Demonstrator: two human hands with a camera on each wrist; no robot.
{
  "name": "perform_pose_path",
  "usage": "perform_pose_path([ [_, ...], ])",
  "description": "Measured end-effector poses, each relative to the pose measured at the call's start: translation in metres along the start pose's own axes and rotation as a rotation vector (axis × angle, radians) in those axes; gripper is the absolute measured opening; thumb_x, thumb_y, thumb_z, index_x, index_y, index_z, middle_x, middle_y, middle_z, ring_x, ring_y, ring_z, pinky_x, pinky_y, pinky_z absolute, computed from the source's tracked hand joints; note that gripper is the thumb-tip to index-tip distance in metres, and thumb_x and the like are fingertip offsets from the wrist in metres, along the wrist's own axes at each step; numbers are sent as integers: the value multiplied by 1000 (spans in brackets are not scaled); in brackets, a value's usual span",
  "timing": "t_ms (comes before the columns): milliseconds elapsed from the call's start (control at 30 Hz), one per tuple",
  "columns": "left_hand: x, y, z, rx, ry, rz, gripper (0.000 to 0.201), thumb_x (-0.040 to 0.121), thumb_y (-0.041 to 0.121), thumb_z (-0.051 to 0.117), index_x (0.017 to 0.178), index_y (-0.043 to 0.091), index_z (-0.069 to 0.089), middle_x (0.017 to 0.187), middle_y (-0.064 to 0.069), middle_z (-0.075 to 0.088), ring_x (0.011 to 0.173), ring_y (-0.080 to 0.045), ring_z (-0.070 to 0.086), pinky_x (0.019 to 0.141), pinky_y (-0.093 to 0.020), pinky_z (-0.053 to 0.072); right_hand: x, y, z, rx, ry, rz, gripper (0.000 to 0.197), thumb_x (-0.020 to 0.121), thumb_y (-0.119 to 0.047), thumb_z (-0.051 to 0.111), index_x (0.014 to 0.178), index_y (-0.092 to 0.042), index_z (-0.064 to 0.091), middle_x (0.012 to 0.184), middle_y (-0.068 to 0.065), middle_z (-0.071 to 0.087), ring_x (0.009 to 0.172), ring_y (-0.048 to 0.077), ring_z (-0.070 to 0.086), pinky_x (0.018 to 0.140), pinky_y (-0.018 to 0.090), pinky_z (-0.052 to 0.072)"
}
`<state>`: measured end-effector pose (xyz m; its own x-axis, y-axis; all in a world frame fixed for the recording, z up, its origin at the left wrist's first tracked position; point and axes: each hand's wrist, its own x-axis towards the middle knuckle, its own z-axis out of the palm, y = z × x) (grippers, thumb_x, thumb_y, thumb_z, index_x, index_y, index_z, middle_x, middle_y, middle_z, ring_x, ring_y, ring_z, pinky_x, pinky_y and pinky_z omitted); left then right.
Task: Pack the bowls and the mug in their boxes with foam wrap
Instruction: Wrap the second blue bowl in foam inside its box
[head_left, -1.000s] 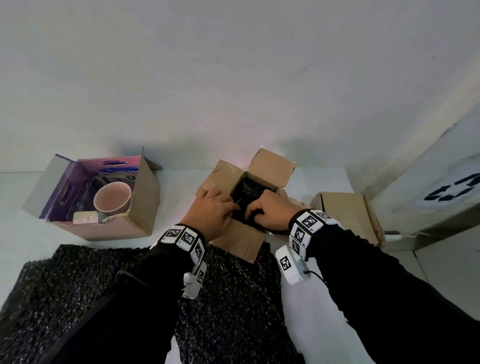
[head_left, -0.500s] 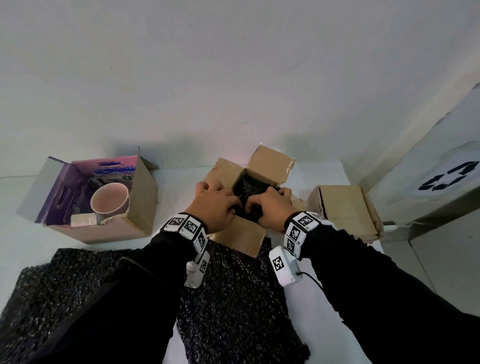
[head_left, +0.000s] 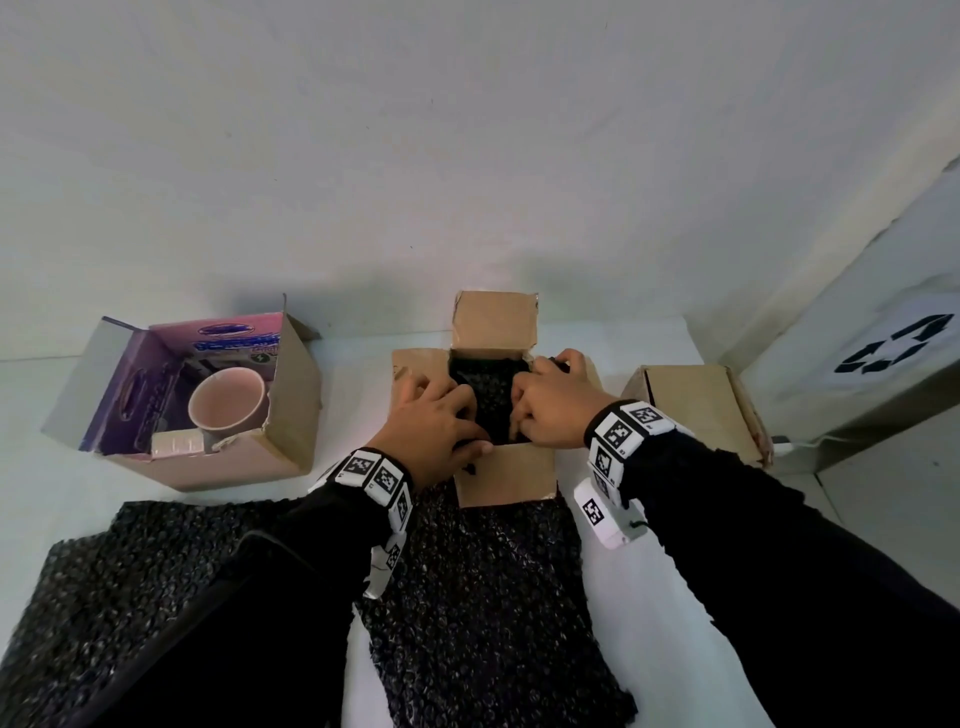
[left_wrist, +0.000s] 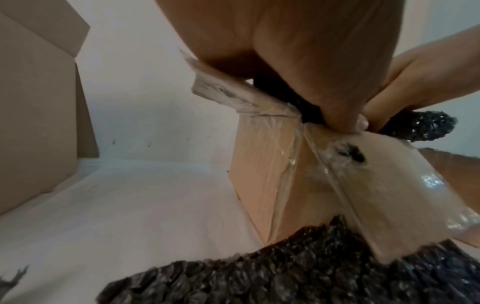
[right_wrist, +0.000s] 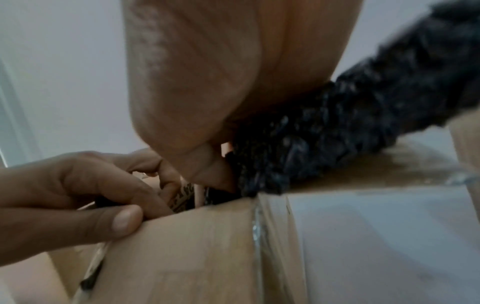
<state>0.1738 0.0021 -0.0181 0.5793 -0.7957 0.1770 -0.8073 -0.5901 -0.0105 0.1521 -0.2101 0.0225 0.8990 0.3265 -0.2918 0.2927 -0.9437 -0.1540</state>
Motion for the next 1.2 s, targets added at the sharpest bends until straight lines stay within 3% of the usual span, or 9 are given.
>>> perform_pose_path([
  [133, 4, 6, -3, 55, 28, 8, 43, 89, 55, 34, 82, 39, 74, 77, 18, 60, 92, -18, 52, 87, -43, 24, -2, 3, 2, 3, -17, 70, 33, 79, -51, 36, 81, -27, 59, 104, -10, 50, 113, 14, 33, 107, 49, 8],
  [233, -1, 7, 0, 81, 34, 15, 43, 92, 49, 35, 77, 31, 71, 71, 17, 64, 96, -16, 56, 91, -43, 24, -6, 0, 6, 26, -4, 115, 34, 76, -52, 30, 84, -27, 50, 105, -8, 49, 117, 14, 30, 110, 52, 4],
  [433, -5, 14, 0, 80, -56, -26, 56, 89, 65, 29, 81, 28, 71, 84, 15, 69, 123, -21, 50, 102, -52, 20, -20, -8, 10, -58, 17, 83, 41, 89, -43, 29, 98, -31, 68, 107, -11, 45, 114, 18, 27, 107, 51, 4],
  [533, -4, 15, -3, 176, -88, -34, 58, 84, 68, 27, 84, 33, 73, 95, 8, 61, 112, -23, 49, 97, -51, 22, -27, -11, 8, -50, -44, 69, 38, 97, -39, 30, 107, -38, 67, 105, -15, 52, 112, 19, 28, 106, 53, 6],
  [633, -4, 18, -1, 245, -86, -38, 53, 86, 62, 33, 75, 30, 73, 85, 6, 56, 96, -23, 48, 84, -44, 27, -31, -9, 6, -19, -39, 84, 34, 99, -39, 30, 111, -38, 61, 103, -7, 54, 116, 18, 28, 105, 53, 3],
  [767, -3, 21, 1, 265, -154, -60, 52, 90, 56, 29, 75, 27, 70, 76, 12, 59, 96, -21, 49, 80, -41, 25, -29, -16, 11, -102, -59, 89, 48, 99, -52, 23, 104, -30, 66, 105, -7, 60, 118, 22, 28, 99, 50, 13],
  [900, -3, 27, -8, 285, -204, -89, 54, 92, 56, 25, 91, 28, 71, 99, 5, 58, 106, -24, 43, 82, -42, 22, -25, -18, 6, -126, -85, 76, 49, 98, -52, 28, 108, -29, 70, 114, -6, 57, 119, 25, 28, 99, 48, 18],
  [1067, -2, 32, -16, 293, -232, -171, 44, 92, 60, 37, 104, 33, 69, 114, -2, 46, 107, -26, 39, 85, -41, 27, -32, 3, -7, -52, 115, 145, 38, 85, -47, 50, 120, -35, 56, 137, 0, 36, 121, 29, 29, 96, 44, 35],
  [1200, 2, 31, -14, 202, -265, -142, 34, 98, 44, 40, 110, 22, 62, 110, -3, 52, 107, -25, 44, 83, -37, 38, -31, 8, -7, 109, 87, 144, 32, 88, -23, 58, 119, -25, 55, 115, 5, 51, 105, 27, 51, 79, 33, 43],
])
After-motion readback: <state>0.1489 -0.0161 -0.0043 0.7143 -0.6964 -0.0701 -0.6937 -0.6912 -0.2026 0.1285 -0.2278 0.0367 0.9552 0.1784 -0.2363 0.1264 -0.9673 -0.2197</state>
